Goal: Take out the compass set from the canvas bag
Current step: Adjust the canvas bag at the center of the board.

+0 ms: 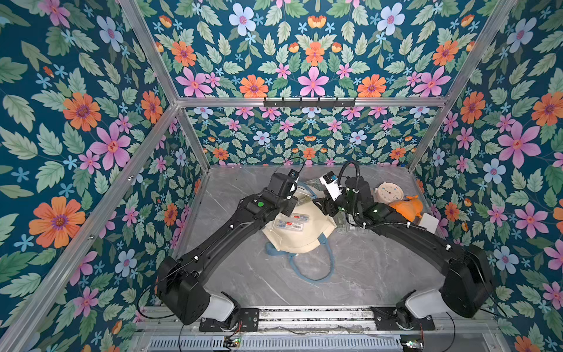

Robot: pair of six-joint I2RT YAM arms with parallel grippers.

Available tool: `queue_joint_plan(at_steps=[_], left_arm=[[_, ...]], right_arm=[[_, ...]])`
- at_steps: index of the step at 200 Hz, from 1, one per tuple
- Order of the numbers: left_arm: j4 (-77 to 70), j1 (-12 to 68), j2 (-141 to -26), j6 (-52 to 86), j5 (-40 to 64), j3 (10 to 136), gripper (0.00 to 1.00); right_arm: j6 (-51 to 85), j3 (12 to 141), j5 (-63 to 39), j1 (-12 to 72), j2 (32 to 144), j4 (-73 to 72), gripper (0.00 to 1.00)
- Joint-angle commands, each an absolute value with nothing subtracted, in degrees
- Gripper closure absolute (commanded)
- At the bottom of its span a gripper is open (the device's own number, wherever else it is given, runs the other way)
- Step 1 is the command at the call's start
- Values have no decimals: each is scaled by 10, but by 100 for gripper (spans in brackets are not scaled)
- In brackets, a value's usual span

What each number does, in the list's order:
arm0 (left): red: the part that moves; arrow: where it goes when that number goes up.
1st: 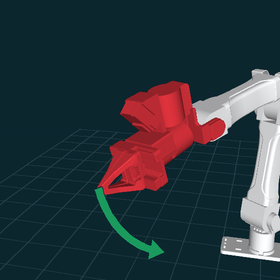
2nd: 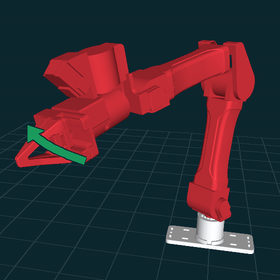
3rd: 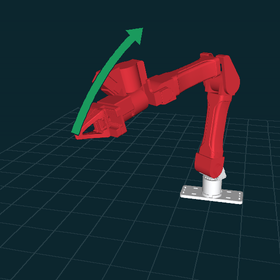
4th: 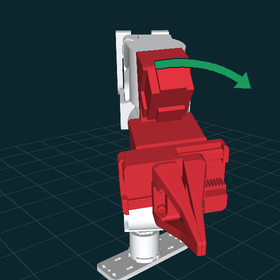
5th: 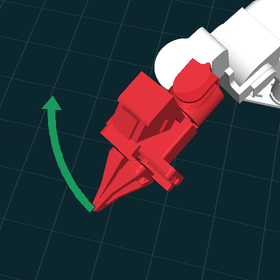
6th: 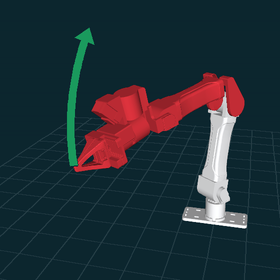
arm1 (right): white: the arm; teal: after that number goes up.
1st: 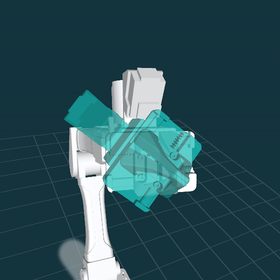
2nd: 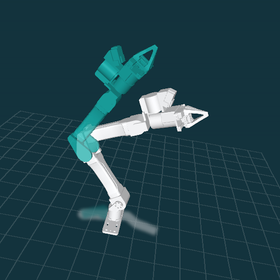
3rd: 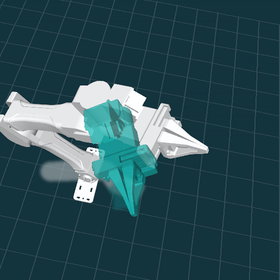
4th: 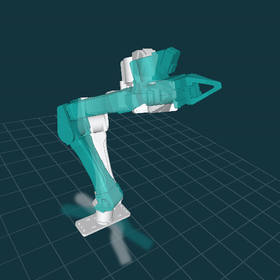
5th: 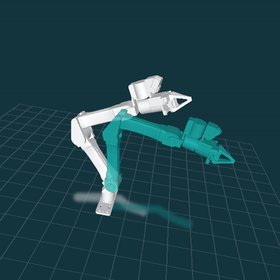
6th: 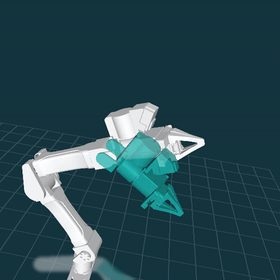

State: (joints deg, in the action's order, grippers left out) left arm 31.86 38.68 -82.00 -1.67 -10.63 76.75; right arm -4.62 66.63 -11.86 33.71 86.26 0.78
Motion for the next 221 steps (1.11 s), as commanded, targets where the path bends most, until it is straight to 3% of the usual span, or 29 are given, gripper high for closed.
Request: queue_joint_plan(at_steps=[1,27,54,68,83,112,125,135,163,221], left_arm=[[310,387,-811,-15,-104,771,100],[321,387,-809,-17,-110,773,98],[349,387,-805,-8,-119,773,70],[376,387,-803,2,-125,773,48],[406,391,-797,17,-139,768,33],[423,394,-768,52,-159,726,15],[419,395,-756,66,-158,701,13],[414,396,-748,74,-165,682,14],[408,396,-741,80,-221,668,32],[395,396,-767,76,-262,716,90]], right_arm=[[-53,698,-119,341,891,-2,47],[-21,717,-123,342,900,14,72],[3,729,-119,342,903,34,89],[10,737,-119,344,907,49,92],[18,751,-113,347,913,70,94],[30,759,-109,348,920,78,95],[33,766,-112,349,925,85,95],[33,769,-115,349,928,85,95],[34,770,-117,348,931,87,96],[32,770,-122,349,934,97,95]])
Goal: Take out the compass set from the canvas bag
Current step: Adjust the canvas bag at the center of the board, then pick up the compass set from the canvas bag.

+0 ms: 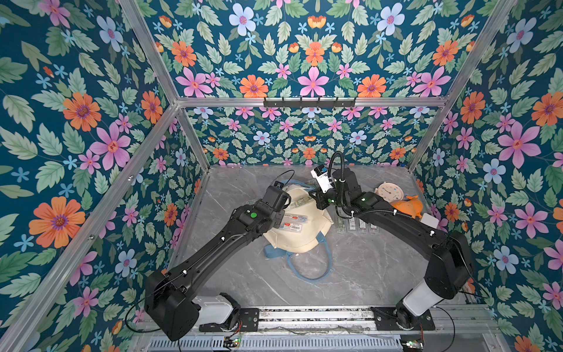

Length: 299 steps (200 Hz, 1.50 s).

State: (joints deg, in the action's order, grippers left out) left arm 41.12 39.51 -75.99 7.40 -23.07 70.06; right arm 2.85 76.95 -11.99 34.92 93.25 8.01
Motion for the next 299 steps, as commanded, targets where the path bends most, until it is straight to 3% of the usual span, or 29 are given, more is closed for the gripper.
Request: queue_joint_plan(at_steps=[1,15,60,110,155,189,237,299], left_arm=[[395,396,-768,76,-262,717,91],[396,395,-773,75,-272,725,100],[383,395,-761,56,-285,728,100],[343,393,-750,26,-258,711,100],[319,393,-747,19,-244,693,100],[308,393,-749,13,-233,687,100],[306,393,-750,9,-224,694,100],[307,393,-743,8,-210,684,100]], right_arm=[[32,770,-122,349,934,97,95],[30,770,-121,349,934,100,95],[22,769,-115,341,928,116,93],[-24,762,-166,350,870,144,65],[-59,657,-237,406,754,79,54],[-93,575,-196,495,782,-9,59],[-102,529,-150,482,897,-149,62],[-63,592,-156,446,1048,-165,63]])
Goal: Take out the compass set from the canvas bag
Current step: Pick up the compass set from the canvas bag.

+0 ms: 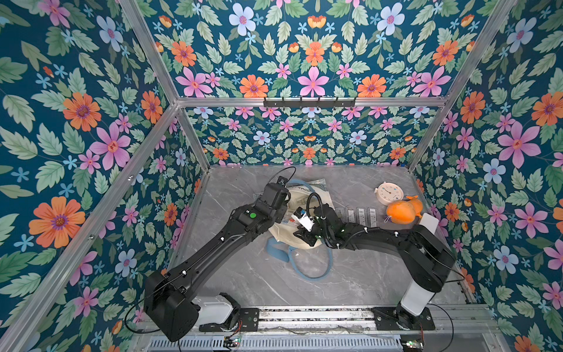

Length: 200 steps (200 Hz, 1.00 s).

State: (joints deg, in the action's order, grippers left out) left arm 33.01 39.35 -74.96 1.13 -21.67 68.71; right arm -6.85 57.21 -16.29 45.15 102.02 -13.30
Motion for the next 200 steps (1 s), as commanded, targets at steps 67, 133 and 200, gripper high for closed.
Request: queue_joint_plan(at_steps=[67,133,200], left_arm=[[306,393,-736,-5,-186,676,100],[306,392,-724,-8,-182,663,100],[298,392,-723,-10,-182,654,100]], right_arm=[[-66,662,-112,438,1113,-101,62],[-54,743,-88,434,1170,16,50],[-34,793,-107,431,1221,102,36]])
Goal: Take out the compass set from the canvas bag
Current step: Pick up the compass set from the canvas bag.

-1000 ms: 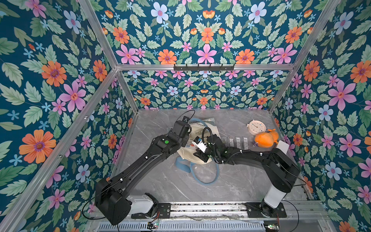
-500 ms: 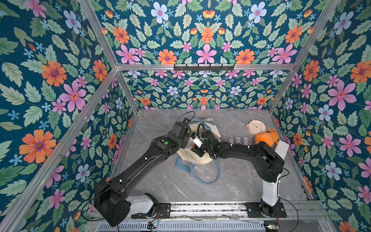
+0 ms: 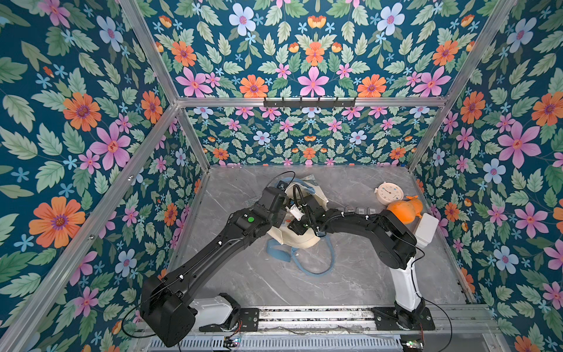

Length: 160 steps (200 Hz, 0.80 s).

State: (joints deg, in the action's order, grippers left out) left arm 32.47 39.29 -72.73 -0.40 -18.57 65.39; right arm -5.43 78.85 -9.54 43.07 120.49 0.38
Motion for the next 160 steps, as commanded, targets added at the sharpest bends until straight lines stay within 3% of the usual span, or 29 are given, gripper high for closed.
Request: queue_joint_plan(at_steps=[1,32,75,160], left_arm=[[298,392,-723,-10,-182,654,100],[294,392,-723,-11,-180,651,100],[293,392,-724,-10,-184,649,100],[289,391,-735,-11,-187,652,100]], right_arm=[[-34,794,-107,431,1221,102,36],[-29,815,-110,431,1238,126,29],[-15,839,-123,433,1248,161,27],[4,854,-143,436,1228,193,47]])
